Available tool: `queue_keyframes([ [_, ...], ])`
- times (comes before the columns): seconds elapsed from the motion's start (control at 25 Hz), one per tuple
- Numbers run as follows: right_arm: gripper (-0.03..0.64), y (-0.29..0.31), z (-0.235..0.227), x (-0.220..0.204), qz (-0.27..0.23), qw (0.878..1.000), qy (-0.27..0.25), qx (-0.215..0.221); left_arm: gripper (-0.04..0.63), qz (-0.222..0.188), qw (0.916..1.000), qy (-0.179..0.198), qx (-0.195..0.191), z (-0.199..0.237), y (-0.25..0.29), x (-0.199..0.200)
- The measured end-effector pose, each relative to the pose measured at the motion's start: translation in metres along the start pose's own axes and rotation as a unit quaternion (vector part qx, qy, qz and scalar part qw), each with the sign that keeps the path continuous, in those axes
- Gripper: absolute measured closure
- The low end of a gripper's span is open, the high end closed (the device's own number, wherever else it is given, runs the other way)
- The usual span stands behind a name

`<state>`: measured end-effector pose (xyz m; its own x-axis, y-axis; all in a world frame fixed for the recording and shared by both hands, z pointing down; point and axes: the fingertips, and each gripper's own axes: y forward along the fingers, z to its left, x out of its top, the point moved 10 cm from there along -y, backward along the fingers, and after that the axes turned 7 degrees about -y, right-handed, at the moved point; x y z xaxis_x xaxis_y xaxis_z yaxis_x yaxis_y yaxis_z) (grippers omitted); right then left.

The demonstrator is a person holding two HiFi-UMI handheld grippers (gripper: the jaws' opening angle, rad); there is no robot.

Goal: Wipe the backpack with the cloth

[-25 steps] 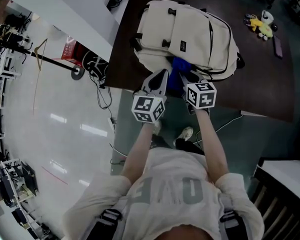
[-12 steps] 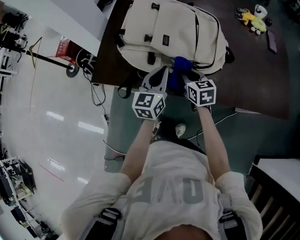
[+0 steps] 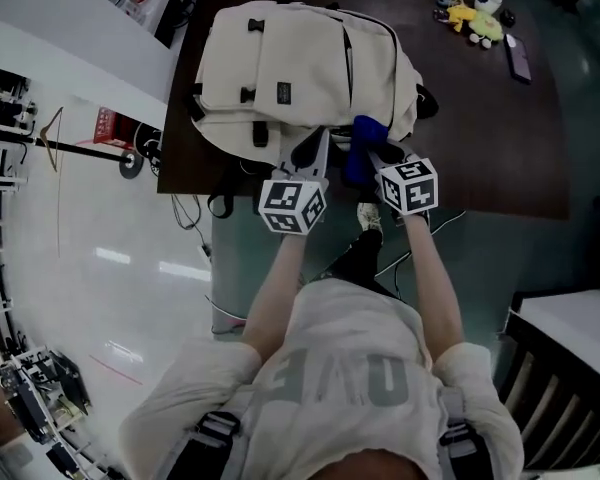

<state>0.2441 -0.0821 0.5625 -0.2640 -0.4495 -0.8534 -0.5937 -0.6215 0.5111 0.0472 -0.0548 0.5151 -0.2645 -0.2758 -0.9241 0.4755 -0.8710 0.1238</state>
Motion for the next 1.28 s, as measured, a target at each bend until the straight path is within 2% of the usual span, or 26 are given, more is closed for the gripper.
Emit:
queue_keyframes([
  [0.4, 0.575, -0.018, -0.047, -0.002, 0.014, 1.000, -0.001, 0.005, 0.592, 0.006, 0.9999, -0.007, -0.014, -0.034, 0.059, -0.007],
  [0.72, 0.575, -0.029, -0.084, 0.001, 0.028, 0.999, -0.004, -0.032, 0.591, -0.001, 0.9999, -0.005, -0.013, -0.045, 0.083, -0.001],
  [1.12, 0.575, -0.033, -0.096, 0.000, 0.018, 0.999, 0.008, -0.041, 0.592, -0.011, 0.9998, 0.002, -0.016, -0.044, 0.098, 0.011],
  [1.28, 0.575, -0.049, -0.113, 0.019, -0.021, 0.998, 0.013, -0.054, 0.592, -0.020, 0.9996, -0.001, -0.018, -0.041, 0.111, 0.018],
])
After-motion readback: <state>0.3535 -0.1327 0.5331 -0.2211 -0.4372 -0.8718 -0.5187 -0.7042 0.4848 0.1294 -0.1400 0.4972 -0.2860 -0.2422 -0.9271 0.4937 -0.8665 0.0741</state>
